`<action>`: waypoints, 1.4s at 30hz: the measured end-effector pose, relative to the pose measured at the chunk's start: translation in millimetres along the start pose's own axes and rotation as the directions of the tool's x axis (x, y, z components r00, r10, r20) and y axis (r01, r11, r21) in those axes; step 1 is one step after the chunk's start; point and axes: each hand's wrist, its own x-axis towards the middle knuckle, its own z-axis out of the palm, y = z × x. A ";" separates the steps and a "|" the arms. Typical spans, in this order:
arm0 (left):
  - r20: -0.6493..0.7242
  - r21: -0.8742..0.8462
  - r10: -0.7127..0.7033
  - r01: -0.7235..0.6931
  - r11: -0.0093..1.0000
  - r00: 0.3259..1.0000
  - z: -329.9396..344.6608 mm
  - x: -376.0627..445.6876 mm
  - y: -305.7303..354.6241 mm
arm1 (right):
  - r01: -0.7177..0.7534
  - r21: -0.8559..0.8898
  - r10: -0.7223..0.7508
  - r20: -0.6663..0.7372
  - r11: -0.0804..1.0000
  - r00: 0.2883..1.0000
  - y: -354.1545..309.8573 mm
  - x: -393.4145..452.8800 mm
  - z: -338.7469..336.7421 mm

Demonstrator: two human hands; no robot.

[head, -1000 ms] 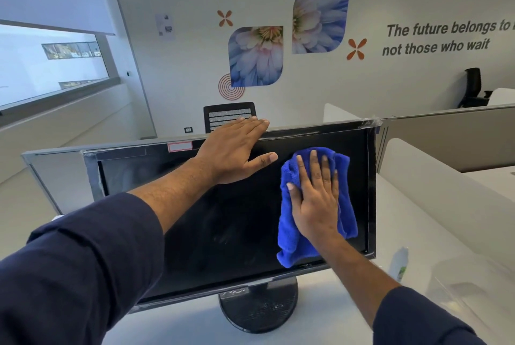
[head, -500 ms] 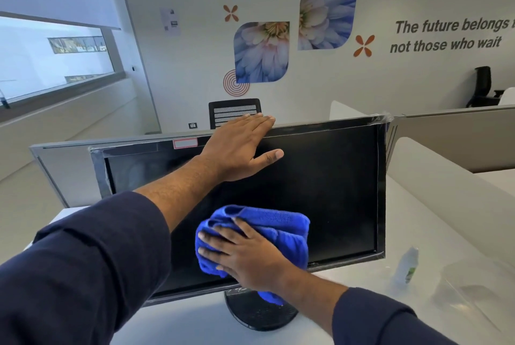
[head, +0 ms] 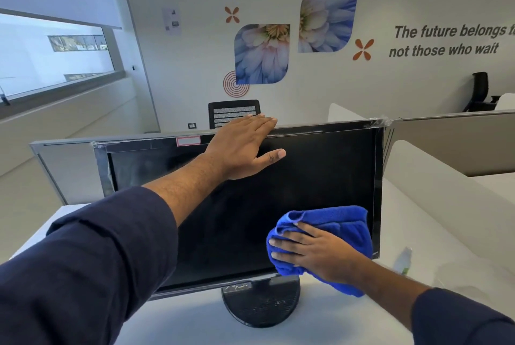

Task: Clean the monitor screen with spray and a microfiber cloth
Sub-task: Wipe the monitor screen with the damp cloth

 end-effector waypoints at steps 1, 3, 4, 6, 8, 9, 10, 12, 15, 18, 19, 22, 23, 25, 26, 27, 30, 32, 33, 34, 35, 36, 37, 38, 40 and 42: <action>0.003 -0.002 -0.004 0.004 1.000 1.000 0.1 -0.4 -0.9 | -0.015 0.014 0.016 -0.027 1.000 1.000 -2.3 5.8 -2.6; 0.002 -0.003 -0.010 0.010 1.000 1.000 0.4 -1.4 -2.7 | -0.085 0.057 0.090 -0.097 0.995 0.991 -9.5 23.5 -11.0; 0.001 -0.004 -0.011 0.012 1.000 1.000 0.6 -1.5 -2.7 | -0.137 0.098 0.150 -0.140 0.986 0.979 -13.6 35.3 -16.6; 0.001 -0.005 -0.010 0.010 1.000 1.000 1.1 -0.6 -1.7 | -0.211 0.238 0.265 -0.224 0.948 0.938 -23.9 61.4 -27.6; 0.000 0.000 -0.007 0.007 1.000 1.000 1.6 0.1 -1.3 | -0.214 0.337 0.309 -0.262 0.917 0.914 -36.1 82.6 -32.2; 0.000 0.001 -0.006 0.006 1.000 1.000 1.7 0.0 -1.8 | -0.203 0.341 0.299 -0.257 0.918 0.919 -42.0 88.8 -30.4; 0.001 -0.001 -0.004 0.004 1.000 1.000 1.7 -0.3 -2.7 | -0.185 0.320 0.270 -0.246 0.929 0.931 -47.3 90.6 -26.1; -0.001 -0.006 -0.002 0.002 1.000 1.000 1.7 -1.2 -4.2 | -0.113 0.257 0.170 -0.215 0.960 0.962 -54.4 81.7 -14.4; -0.009 -0.001 0.001 -0.001 1.000 1.000 1.3 -1.2 -2.8 | -0.007 0.176 0.042 -0.193 0.984 0.980 -52.9 45.3 5.6; -0.011 0.002 -0.005 0.005 1.000 1.000 0.9 0.4 -0.9 | -0.090 0.182 0.132 -0.236 0.979 0.963 -36.6 -0.6 22.3; -0.009 0.001 -0.005 0.005 1.000 1.000 0.9 0.6 -0.9 | -0.138 0.184 0.182 -0.251 0.973 0.951 -30.4 -15.5 26.0; -0.003 0.000 -0.005 0.005 1.000 1.000 1.3 0.5 -1.3 | -0.259 0.210 0.308 -0.252 0.943 0.918 -16.7 -51.8 29.4; -0.003 0.000 -0.006 0.006 1.000 1.000 1.4 0.6 -1.1 | -0.298 0.235 0.352 -0.236 0.925 0.906 -15.5 -58.3 28.9; -0.001 0.004 -0.009 0.009 1.000 1.000 1.4 1.0 -0.1 | -0.373 0.292 0.438 -0.205 0.881 0.875 -20.1 -62.2 27.8; -0.001 0.006 -0.011 0.011 1.000 1.000 1.3 1.1 0.4 | -0.397 0.310 0.469 -0.206 0.864 0.859 -24.6 -60.7 27.5; 0.000 0.007 -0.013 0.013 1.000 1.000 1.1 1.0 0.6 | -0.417 0.325 0.495 -0.213 0.849 0.843 -29.7 -57.8 26.6; -0.002 0.013 -0.005 0.005 1.000 1.000 0.6 -0.7 0.5 | -0.406 0.390 0.526 -0.276 0.826 0.805 -43.3 -43.0 21.5; -0.005 0.019 0.003 -0.003 1.000 1.000 -0.3 -0.9 1.7 | -0.333 0.424 0.487 -0.333 0.842 0.808 -52.3 -24.0 16.4; -0.005 0.021 0.004 -0.004 1.000 1.000 -0.9 -0.8 2.7 | -0.291 0.430 0.455 -0.351 0.855 0.818 -57.7 -11.5 13.0; -0.004 0.022 0.004 -0.004 1.000 1.000 -1.4 -0.6 3.5 | -0.256 0.425 0.421 -0.358 0.868 0.833 -63.5 1.8 9.6; -0.003 0.023 0.004 -0.004 1.000 1.000 -1.7 -0.7 3.9 | -0.238 0.410 0.394 -0.354 0.880 0.848 -69.4 14.0 6.9; -0.002 0.023 0.003 -0.003 1.000 1.000 -1.7 -1.0 3.6 | -0.235 0.390 0.377 -0.339 0.890 0.862 -74.3 23.6 4.8; -0.002 0.022 0.001 -0.001 1.000 1.000 -1.7 -1.5 2.5 | -0.244 0.370 0.369 -0.316 0.896 0.874 -77.4 29.3 3.6; -0.002 0.021 0.000 0.000 1.000 1.000 -1.6 -2.1 1.2 | -0.256 0.352 0.367 -0.298 0.900 0.881 -78.0 30.7 3.5; -0.003 0.020 0.002 -0.002 1.000 1.000 -1.7 -2.7 -0.4 | -0.269 0.321 0.367 -0.301 0.908 0.880 -73.5 23.7 5.2; -0.003 0.016 0.008 -0.008 1.000 1.000 -2.1 -2.2 0.3 | -0.303 0.313 0.400 -0.320 0.900 0.859 -66.5 6.4 12.0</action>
